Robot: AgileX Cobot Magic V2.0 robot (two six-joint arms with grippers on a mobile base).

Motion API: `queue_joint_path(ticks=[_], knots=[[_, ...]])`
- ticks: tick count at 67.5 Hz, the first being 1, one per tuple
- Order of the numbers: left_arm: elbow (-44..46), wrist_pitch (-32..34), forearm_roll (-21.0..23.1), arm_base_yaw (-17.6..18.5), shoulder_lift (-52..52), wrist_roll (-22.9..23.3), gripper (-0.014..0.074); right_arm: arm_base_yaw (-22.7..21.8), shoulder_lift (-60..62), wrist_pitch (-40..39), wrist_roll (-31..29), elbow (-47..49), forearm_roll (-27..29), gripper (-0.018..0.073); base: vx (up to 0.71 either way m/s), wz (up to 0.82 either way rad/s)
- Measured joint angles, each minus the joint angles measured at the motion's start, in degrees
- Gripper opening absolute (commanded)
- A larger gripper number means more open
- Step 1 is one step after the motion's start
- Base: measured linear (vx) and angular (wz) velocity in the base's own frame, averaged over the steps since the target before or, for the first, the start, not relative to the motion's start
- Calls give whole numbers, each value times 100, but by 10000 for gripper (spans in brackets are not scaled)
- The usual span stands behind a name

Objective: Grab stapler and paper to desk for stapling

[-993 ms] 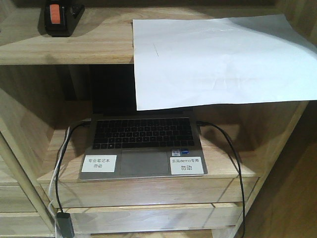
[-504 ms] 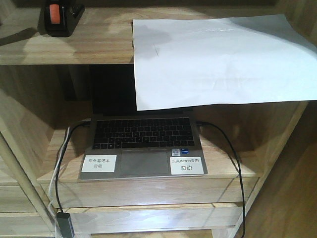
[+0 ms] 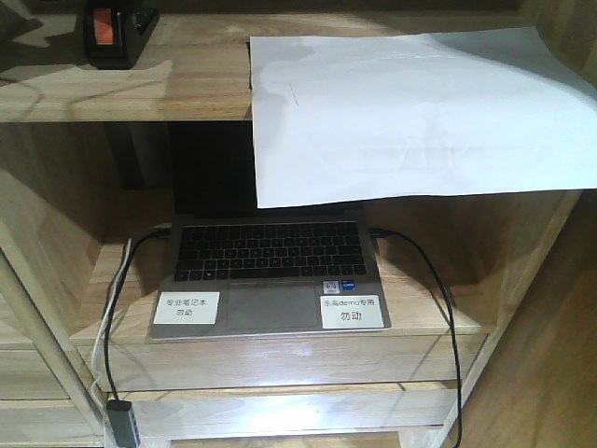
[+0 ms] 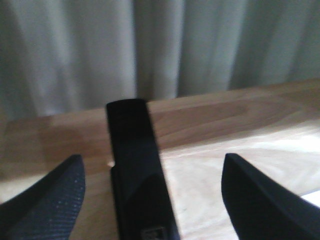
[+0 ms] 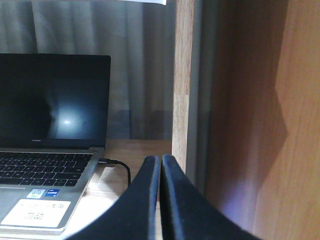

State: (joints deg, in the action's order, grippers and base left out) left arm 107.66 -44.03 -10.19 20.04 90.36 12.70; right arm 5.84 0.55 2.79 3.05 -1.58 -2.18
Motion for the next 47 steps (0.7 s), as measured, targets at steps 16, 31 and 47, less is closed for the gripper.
queue_joint_path(ticks=[16,31,47], knots=[[360,-450,-205,0,387,188,546,0,0,0,0,0,0,-9,0,0],[805,-941,-399,0,741,296,544,0,0,0,0,0,0,-9,0,0],[1134,-1247,-399,0,1063,301,316,0,0,0,0,0,0,-9,0,0]])
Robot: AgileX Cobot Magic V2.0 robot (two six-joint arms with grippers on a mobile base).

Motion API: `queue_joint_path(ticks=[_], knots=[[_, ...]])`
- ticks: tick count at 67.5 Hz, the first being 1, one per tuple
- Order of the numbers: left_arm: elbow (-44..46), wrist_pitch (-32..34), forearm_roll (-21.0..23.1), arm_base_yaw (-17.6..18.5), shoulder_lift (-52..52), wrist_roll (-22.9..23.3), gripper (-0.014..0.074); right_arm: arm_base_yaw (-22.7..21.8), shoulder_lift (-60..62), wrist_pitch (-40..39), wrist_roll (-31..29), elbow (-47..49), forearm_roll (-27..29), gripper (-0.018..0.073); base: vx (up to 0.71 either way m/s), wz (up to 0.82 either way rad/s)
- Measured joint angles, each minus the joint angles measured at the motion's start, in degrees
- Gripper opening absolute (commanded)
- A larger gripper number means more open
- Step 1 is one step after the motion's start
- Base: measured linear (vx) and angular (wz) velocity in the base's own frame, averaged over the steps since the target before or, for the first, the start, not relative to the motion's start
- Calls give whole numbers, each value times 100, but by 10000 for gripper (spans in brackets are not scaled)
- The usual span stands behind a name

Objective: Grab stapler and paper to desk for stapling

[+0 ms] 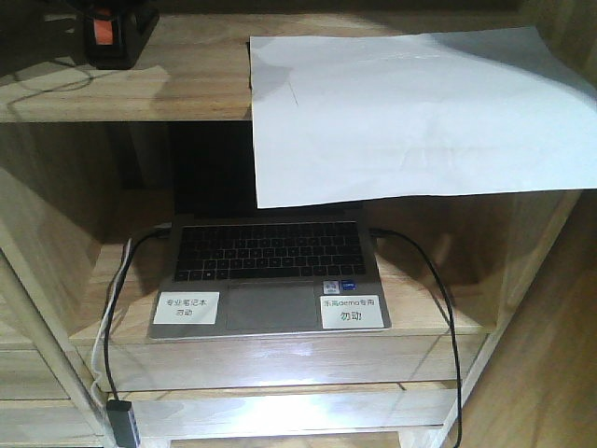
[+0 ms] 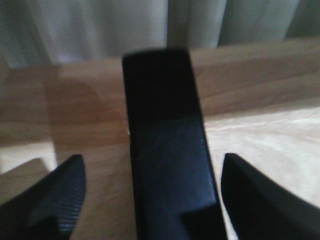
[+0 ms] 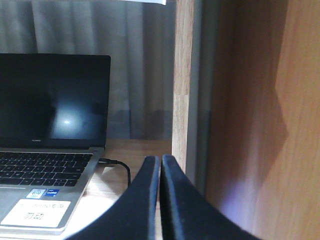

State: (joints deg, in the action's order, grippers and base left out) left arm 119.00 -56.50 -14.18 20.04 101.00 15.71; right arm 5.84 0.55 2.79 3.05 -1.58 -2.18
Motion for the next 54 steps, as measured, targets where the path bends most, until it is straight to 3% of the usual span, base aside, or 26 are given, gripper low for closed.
queue_joint_path(ticks=[10,29,36,54], knots=[[41,-23,42,7,6,-8,-9,0,0,0,0,0,0,-9,0,0],[114,-85,62,17,-261,-31,-8,0,0,0,0,0,0,-9,0,0],[-33,-74,67,69,-639,-312,-8,0,0,0,0,0,0,-9,0,0],[-1534,646,475,161,-2165,-571,-8,0,0,0,0,0,0,-9,0,0]])
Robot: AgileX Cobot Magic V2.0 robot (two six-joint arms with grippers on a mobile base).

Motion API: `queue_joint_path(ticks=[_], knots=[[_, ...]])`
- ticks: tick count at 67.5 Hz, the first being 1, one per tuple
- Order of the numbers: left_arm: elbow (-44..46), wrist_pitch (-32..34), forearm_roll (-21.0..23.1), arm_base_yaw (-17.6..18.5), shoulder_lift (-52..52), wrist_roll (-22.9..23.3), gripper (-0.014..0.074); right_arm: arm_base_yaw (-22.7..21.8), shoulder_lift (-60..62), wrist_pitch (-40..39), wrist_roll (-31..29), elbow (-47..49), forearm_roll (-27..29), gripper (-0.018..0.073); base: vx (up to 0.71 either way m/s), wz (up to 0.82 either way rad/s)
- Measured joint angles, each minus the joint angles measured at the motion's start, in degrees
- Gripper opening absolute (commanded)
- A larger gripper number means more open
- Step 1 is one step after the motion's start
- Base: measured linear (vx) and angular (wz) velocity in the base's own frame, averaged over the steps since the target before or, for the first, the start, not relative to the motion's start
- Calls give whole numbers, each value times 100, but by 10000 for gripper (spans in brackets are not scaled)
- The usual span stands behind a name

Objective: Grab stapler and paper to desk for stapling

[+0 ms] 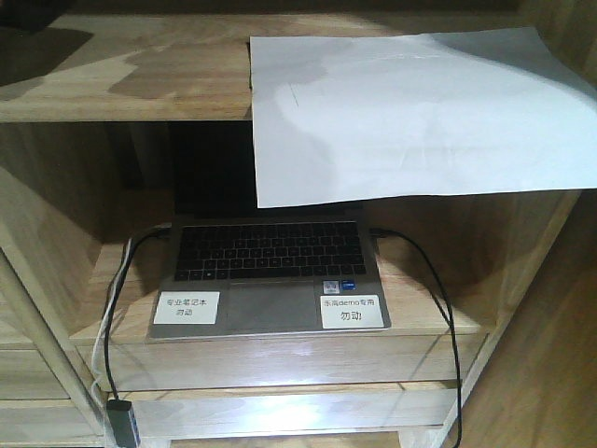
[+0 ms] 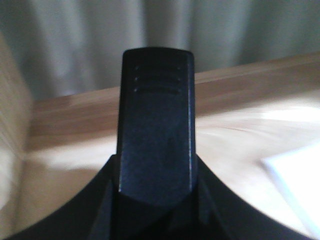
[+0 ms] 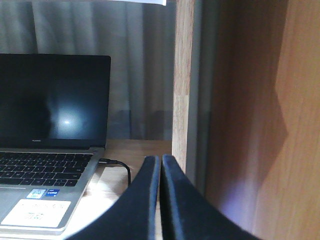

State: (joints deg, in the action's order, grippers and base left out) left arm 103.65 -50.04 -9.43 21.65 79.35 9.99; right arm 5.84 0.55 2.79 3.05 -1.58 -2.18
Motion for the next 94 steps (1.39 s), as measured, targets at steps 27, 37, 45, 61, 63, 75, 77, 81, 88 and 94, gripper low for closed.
queue_joint_path(ticks=[27,37,45,61,63,75,77,81,88,94], knots=[[-2634,491,105,0,-2267,-24,-8,0,0,0,0,0,0,-9,0,0],[-3463,625,126,0,-3037,-169,-7,0,0,0,0,0,0,-9,0,0],[-4114,799,293,0,-3647,-298,-7,0,0,0,0,0,0,-9,0,0],[-5655,1188,943,0,-4850,-762,-7,0,0,0,0,0,0,-9,0,0],[-5886,1231,975,0,-4971,-817,-7,0,0,0,0,0,0,-9,0,0],[-6901,1403,1075,0,-5612,-948,-6,0,0,0,0,0,0,-9,0,0],[-7023,1403,1075,0,-5701,-948,-6,0,0,0,0,0,0,-9,0,0],[-7266,1424,1075,0,-5821,-954,-6,0,0,0,0,0,0,-9,0,0],[-7574,1438,1075,0,-5960,-954,-6,0,0,0,0,0,0,-9,0,0],[-7720,1453,1075,0,-6005,-954,-6,0,0,0,0,0,0,-9,0,0]])
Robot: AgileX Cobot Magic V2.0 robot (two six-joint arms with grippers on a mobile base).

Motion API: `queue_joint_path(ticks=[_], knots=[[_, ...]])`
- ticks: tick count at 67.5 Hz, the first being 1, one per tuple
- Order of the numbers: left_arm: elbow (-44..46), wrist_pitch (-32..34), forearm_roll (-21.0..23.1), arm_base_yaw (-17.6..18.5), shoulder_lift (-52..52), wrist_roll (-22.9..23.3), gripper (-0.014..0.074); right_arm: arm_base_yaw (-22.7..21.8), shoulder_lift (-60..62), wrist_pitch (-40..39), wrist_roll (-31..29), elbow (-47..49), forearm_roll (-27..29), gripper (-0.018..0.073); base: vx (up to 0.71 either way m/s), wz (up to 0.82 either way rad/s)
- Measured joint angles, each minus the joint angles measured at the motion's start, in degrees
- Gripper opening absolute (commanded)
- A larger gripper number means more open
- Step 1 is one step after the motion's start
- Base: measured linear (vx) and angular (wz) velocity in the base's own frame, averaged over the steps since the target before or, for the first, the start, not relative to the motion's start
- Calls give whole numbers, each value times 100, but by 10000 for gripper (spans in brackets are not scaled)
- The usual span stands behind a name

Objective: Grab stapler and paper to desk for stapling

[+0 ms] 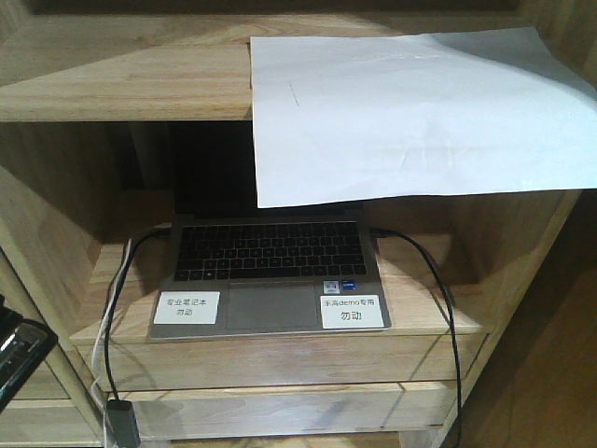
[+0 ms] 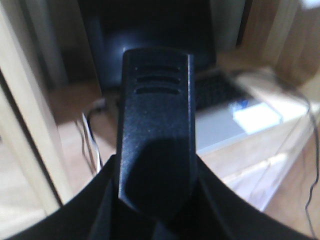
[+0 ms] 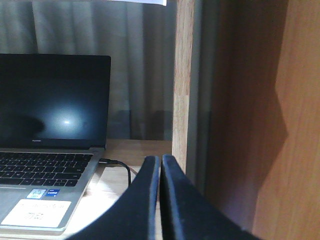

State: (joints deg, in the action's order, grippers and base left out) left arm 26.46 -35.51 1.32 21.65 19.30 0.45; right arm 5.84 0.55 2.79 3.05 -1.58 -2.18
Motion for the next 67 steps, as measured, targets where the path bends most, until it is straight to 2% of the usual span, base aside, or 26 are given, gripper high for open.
queue_joint_path(ticks=[67], knots=[[-56,72,0,0,-6,-5,-6,0,0,0,0,0,-45,-9,0,0]])
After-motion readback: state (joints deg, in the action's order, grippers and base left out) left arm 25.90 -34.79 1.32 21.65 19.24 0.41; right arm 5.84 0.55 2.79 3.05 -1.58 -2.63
